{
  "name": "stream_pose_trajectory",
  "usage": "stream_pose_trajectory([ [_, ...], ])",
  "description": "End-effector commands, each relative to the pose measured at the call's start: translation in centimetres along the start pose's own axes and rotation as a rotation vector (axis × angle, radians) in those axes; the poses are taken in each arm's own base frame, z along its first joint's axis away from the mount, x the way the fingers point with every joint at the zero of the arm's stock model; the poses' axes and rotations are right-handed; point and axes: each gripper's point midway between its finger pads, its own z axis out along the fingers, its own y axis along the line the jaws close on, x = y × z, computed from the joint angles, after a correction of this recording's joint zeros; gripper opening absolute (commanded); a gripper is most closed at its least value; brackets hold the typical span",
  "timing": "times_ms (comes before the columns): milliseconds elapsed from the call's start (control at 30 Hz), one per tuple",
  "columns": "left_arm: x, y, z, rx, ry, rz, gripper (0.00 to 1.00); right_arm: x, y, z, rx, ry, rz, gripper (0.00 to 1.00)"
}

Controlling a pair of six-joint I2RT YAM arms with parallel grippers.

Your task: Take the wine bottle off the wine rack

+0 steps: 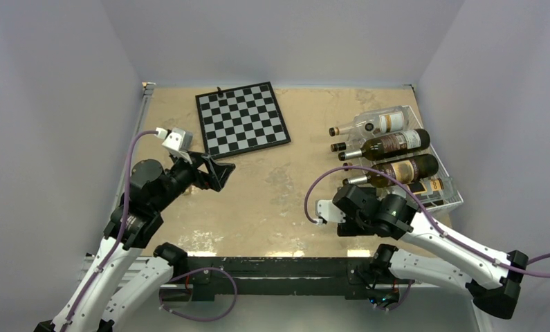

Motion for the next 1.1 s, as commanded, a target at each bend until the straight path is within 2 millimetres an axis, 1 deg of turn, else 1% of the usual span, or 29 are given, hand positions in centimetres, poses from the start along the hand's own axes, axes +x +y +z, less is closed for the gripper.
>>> stream_pose_trajectory([
  [0,-1.1,-0.4,0.1,0.009,-0.036,0.000,0.98,2.1,0.5,0.5,0.007,0.058,-0.081,0.83],
  [167,-1.1,-0.6,0.1,0.019,-0.030,-0.002,0.98,3.9,0.8,1.7,0.018,0.146,-0.127,0.75],
  [267,-1.3,-0.4,0.0,0.009,-0.042,-0.001,0.98,4.5,0.8,2.3,0.028,0.180,-0.157,0.71],
  [467,-1.2,-0.3,0.0,0.006,-0.041,0.000,0.98,5.4,-0.3,2.7,0.063,0.249,-0.181,0.65],
  [567,-1.3,-0.4,0.0,0.008,-0.042,0.000,0.98,5.1,-1.6,2.8,0.118,0.246,-0.197,0.64],
  [667,-1.4,-0.6,-0.1,0.019,-0.044,0.000,0.98,5.1,-2.4,2.6,0.147,0.250,-0.200,0.63],
  [800,-1.5,-0.8,-0.3,0.027,-0.051,0.000,0.98,5.2,-2.5,2.6,0.151,0.254,-0.200,0.59],
  [967,-1.5,-0.8,-0.3,0.027,-0.051,0.000,0.98,5.7,-2.1,2.7,0.143,0.265,-0.210,0.50],
  [1000,-1.5,-0.8,-0.3,0.028,-0.052,0.000,0.98,5.6,-2.1,2.6,0.145,0.258,-0.209,0.45],
  [1067,-1.6,-0.8,-0.4,0.029,-0.055,0.000,0.98,5.5,-2.2,2.4,0.147,0.244,-0.204,0.40],
])
